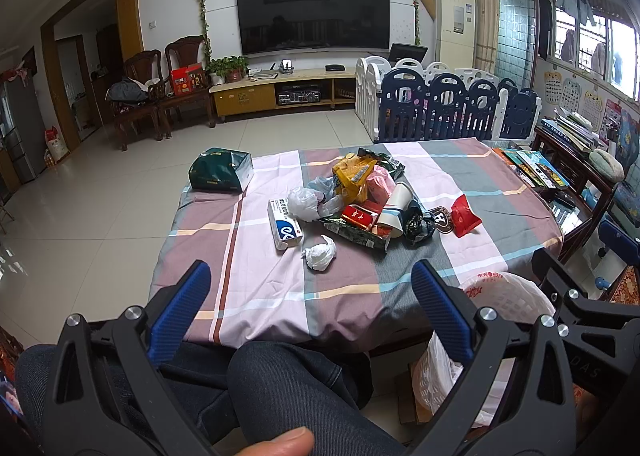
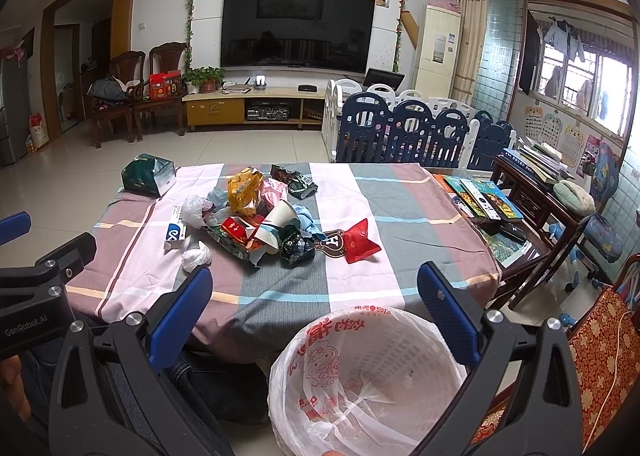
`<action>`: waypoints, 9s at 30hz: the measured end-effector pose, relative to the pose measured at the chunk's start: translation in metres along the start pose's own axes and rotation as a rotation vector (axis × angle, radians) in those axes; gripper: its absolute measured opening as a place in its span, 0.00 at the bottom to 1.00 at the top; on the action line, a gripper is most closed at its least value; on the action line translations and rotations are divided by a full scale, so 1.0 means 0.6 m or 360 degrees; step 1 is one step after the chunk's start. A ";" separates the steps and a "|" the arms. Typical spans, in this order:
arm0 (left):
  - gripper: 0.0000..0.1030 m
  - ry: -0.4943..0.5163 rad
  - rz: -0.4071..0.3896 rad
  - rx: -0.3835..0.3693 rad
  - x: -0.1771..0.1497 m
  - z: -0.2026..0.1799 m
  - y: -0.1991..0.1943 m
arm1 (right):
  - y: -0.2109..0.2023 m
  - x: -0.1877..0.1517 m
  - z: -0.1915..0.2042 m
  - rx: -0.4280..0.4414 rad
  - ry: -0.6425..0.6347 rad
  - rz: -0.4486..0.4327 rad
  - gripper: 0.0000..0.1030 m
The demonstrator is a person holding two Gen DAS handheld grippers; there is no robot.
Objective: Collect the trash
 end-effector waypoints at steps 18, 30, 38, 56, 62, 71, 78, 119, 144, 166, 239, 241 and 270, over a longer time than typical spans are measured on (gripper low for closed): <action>0.97 -0.0001 0.0004 -0.0001 0.000 0.000 0.001 | -0.003 0.003 0.004 0.0001 -0.0003 -0.0001 0.97; 0.97 -0.0002 0.0007 -0.0001 -0.003 -0.003 0.003 | -0.003 0.003 0.006 0.0003 -0.0003 0.0000 0.97; 0.97 -0.0003 0.0009 -0.0002 -0.004 -0.003 0.002 | 0.003 0.001 0.018 0.0006 -0.0004 0.0004 0.97; 0.97 -0.0227 0.0016 0.0091 -0.067 0.065 0.040 | -0.001 0.014 -0.009 -0.0002 0.0063 -0.0152 0.97; 0.97 -0.0223 0.0050 0.0061 -0.073 0.061 0.032 | 0.008 0.016 -0.004 0.0010 0.0044 -0.0169 0.97; 0.70 -0.0620 0.0253 0.0152 -0.081 0.191 0.117 | 0.128 -0.003 -0.008 0.0065 0.0162 -0.0007 0.94; 0.84 -0.0824 0.0376 0.0281 -0.043 0.244 0.190 | 0.300 -0.036 0.046 0.0222 0.0272 0.0334 0.58; 0.40 -0.0639 0.0544 -0.0060 -0.040 0.143 0.560 | 0.392 0.058 0.040 0.0549 0.0625 0.0281 0.28; 0.40 -0.0367 0.0132 -0.0490 0.091 0.004 0.187 | 0.116 -0.016 -0.148 0.0295 0.0953 0.0043 0.28; 0.80 0.0199 0.0717 -0.1120 -0.126 -0.301 0.171 | 0.068 -0.156 -0.289 -0.0015 0.1171 0.0266 0.52; 0.96 -0.0921 0.0612 0.0432 -0.093 0.214 0.348 | 0.461 0.000 0.072 0.0042 0.0595 0.0462 0.93; 0.96 -0.0942 0.0613 0.0433 -0.093 0.216 0.349 | 0.489 0.002 0.084 0.0048 0.0589 0.0493 0.93; 0.96 -0.1153 0.0689 0.0617 -0.133 0.274 0.364 | 0.431 -0.029 0.212 0.0774 0.0243 0.0733 0.11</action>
Point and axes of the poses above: each gripper's, at about its wrist camera, not at the fingertips, and y roughly the way its jaws point, z to its left, x to its top, the point moved 4 cm from there along y, roughly the way its jaws point, and after that the axes turned 1 degree about -z, right-handed, at the moved point
